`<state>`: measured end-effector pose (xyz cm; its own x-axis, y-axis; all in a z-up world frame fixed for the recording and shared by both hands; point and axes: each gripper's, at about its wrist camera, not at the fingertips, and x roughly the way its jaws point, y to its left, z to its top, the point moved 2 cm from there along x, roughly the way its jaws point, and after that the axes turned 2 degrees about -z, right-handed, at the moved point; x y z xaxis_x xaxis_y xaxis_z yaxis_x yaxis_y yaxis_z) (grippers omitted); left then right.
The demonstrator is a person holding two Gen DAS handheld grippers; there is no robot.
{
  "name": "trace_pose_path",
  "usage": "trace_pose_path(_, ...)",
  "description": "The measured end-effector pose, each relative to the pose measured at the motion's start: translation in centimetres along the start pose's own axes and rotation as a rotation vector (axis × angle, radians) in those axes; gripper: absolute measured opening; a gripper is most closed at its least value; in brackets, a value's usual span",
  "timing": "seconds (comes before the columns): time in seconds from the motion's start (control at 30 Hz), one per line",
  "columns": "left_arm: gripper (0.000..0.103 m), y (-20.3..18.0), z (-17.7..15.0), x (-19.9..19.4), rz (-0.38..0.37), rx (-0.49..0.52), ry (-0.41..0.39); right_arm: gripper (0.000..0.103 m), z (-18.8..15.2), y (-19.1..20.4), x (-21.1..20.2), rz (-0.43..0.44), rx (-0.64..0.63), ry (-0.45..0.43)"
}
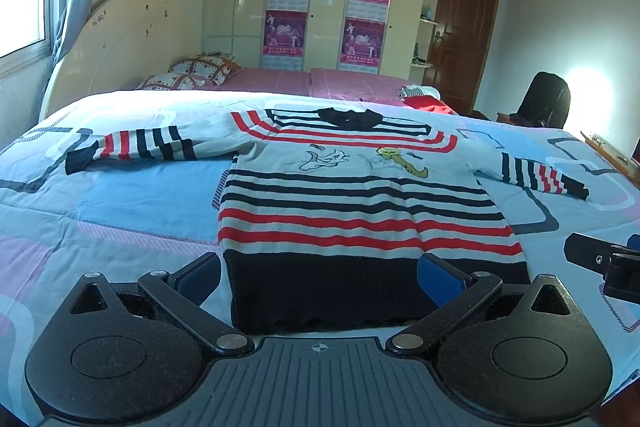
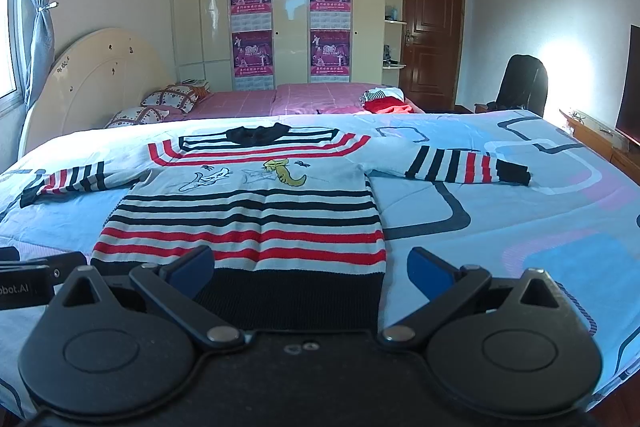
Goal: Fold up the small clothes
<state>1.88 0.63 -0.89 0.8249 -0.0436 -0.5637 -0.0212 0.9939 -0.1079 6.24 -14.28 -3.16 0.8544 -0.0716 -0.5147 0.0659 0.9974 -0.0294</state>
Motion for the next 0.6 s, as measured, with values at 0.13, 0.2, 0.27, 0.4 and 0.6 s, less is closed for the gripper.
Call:
trace_pose_path(0.13, 0.103, -0.1, -0.08, -0.11, -0.001, 0.001, 0.0, 0.102, -0.03, -0.02, 0.0, 0.0, -0.001, -0.001)
trace_pose_path(0.2, 0.103, -0.16, -0.13, -0.15, 0.001, 0.001, 0.0, 0.102, -0.02, -0.02, 0.01, 0.0, -0.001, 0.0)
trace_pose_path(0.27, 0.103, -0.2, -0.15, -0.15, 0.0, 0.001, 0.001, 0.102, -0.04, -0.04, 0.01, 0.0, 0.0, -0.001)
trace_pose_path(0.4, 0.103, -0.22, -0.23, -0.18, 0.002, 0.001, 0.005, 0.102, -0.05, 0.07, 0.0, 0.002, -0.001, 0.001)
trace_pose_path(0.6, 0.103, -0.2, -0.31, -0.18, 0.005, 0.0, 0.0, 0.102, -0.06, 0.06, -0.01, 0.003, 0.0, -0.001)
